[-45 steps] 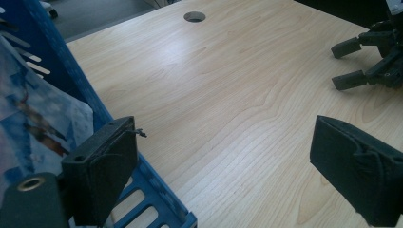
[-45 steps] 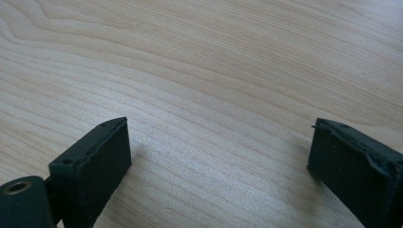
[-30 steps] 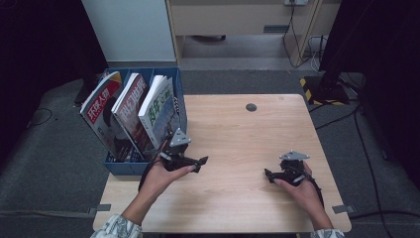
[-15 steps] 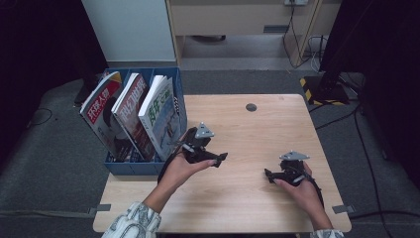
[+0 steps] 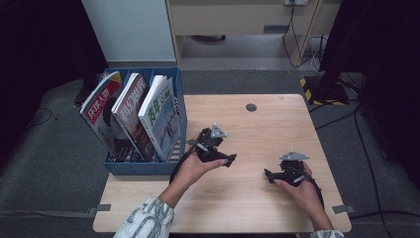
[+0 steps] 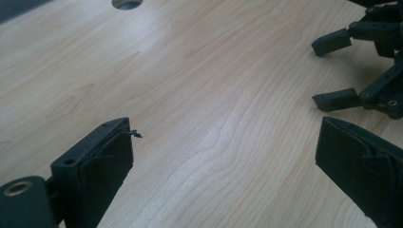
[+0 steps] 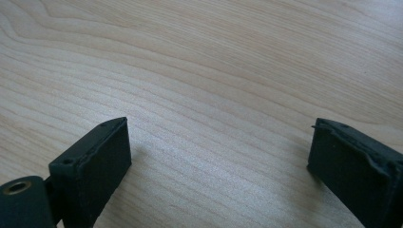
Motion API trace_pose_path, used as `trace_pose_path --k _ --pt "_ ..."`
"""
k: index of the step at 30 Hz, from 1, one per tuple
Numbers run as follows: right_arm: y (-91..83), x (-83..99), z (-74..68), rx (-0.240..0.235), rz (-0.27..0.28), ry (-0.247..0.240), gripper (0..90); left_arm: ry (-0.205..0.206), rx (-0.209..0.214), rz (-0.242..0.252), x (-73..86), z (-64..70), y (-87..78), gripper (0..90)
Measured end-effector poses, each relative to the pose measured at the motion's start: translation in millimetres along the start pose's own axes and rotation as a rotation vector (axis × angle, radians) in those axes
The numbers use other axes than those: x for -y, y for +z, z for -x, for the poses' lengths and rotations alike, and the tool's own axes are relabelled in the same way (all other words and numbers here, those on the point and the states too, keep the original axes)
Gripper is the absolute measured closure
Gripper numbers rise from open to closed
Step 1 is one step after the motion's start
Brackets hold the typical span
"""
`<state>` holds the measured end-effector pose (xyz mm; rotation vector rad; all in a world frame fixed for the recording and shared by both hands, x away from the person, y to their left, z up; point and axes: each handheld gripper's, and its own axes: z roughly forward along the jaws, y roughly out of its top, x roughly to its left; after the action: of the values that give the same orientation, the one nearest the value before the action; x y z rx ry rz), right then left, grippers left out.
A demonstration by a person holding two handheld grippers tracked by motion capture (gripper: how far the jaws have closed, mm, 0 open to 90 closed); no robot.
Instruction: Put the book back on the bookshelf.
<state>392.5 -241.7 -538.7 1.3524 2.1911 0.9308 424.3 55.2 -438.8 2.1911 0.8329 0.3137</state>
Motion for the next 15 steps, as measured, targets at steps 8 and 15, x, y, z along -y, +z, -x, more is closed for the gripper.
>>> trace_pose_path --k 8,15 --pt "0.1 0.0 0.2 0.000 0.002 -0.003 7.1 -0.018 -0.002 -0.058 14.9 -3.1 24.6 5.0" --pt "0.1 0.1 0.0 -0.001 0.002 -0.004 7.1 -0.038 -0.013 -0.090 30.0 -4.1 38.7 5.3"
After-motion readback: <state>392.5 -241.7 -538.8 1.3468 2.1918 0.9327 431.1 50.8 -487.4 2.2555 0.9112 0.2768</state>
